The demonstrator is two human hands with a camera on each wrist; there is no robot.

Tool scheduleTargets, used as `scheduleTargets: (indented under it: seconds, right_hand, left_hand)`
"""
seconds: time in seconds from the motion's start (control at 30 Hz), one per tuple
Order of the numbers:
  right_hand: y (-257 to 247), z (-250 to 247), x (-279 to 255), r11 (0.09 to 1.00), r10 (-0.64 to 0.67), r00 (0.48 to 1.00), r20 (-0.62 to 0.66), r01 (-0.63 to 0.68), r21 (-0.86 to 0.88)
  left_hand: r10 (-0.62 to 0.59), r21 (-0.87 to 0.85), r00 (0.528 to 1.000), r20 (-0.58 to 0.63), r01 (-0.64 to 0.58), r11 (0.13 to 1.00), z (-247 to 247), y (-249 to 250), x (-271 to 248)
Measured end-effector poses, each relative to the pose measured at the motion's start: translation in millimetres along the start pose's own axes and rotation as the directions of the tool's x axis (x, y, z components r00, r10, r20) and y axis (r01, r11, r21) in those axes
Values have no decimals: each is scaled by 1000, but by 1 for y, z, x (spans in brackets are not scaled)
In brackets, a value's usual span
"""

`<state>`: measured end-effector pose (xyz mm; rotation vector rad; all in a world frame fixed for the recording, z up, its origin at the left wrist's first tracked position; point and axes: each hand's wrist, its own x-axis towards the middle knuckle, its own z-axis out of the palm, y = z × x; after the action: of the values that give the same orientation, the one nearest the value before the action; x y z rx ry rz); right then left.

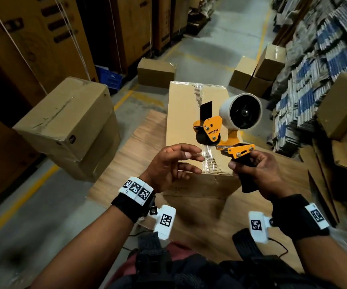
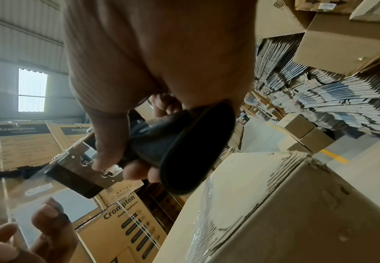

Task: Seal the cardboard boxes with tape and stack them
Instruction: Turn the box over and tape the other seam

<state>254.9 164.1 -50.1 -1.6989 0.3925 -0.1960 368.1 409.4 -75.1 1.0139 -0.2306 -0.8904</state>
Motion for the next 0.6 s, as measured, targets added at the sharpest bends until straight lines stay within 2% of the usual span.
scheduleTargets:
  seconds: [0.07, 0.2, 0.3, 0.4, 0.53, 0.6]
  right_hand:
    - [-2, 0, -1, 1000, -12, 1000, 2, 12, -27]
    - [-4, -1, -1, 997, -2, 1000, -7, 2, -81]
    - [1, -5, -1, 995, -20, 1000, 1, 20, -95]
    - [8, -9, -2, 998, -22, 999, 46, 24, -54]
    - [16, -6, -5, 997, -46, 995, 85, 52, -62]
    - [17, -2, -7, 995, -56, 992, 110, 64, -73]
  left_hand:
    - [-53, -19, 998, -36, 53, 998, 4, 4, 0]
    - [-79, 8, 968, -237, 84, 996, 6, 3, 5]
    - [-181, 94, 949, -259, 212, 973, -3, 10, 5]
    - [-307, 206, 918, -252, 361, 910, -16, 21, 5]
    - [-325, 363, 897, -301, 422, 831, -26, 25, 10]
    - [-302, 374, 883, -359, 433, 820, -30, 27, 13]
